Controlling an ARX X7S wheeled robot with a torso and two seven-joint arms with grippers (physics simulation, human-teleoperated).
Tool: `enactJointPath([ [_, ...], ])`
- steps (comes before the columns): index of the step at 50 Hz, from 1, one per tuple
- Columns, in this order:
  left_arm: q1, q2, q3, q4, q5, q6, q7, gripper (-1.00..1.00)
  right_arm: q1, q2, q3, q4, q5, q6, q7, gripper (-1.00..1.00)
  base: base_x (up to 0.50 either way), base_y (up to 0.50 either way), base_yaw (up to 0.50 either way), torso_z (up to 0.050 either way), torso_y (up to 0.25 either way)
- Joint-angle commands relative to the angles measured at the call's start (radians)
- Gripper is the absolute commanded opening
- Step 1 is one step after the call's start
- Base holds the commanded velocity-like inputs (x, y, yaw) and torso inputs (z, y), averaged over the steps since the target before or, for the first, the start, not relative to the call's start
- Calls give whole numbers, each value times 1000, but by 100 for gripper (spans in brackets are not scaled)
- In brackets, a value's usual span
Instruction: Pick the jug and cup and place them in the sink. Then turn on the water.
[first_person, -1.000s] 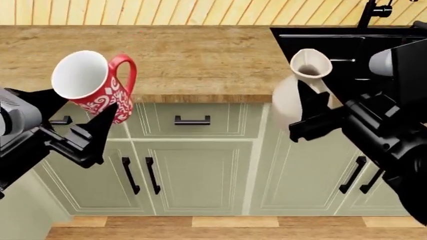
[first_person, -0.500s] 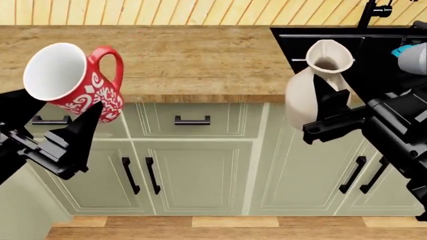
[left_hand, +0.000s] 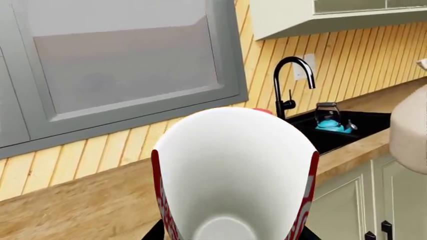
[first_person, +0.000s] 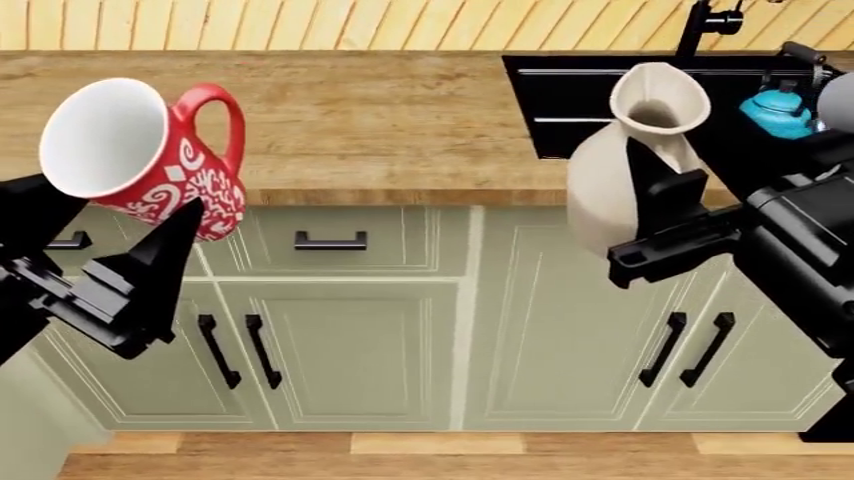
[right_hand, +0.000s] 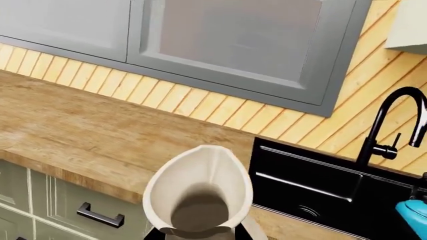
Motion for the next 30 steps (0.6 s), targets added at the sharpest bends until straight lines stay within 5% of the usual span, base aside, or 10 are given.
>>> enactJointPath([
  [1,-4,1,-2,1,-23,2,-15,-100,13,15,14,-8,-11,-12,16,-100,-500,-1,0,0,0],
  [30,-9,1,14,-1,-25,7,-19,-100,-1,22,6,-12,-27,-36,-3,-100,-500,0,0,1,1],
])
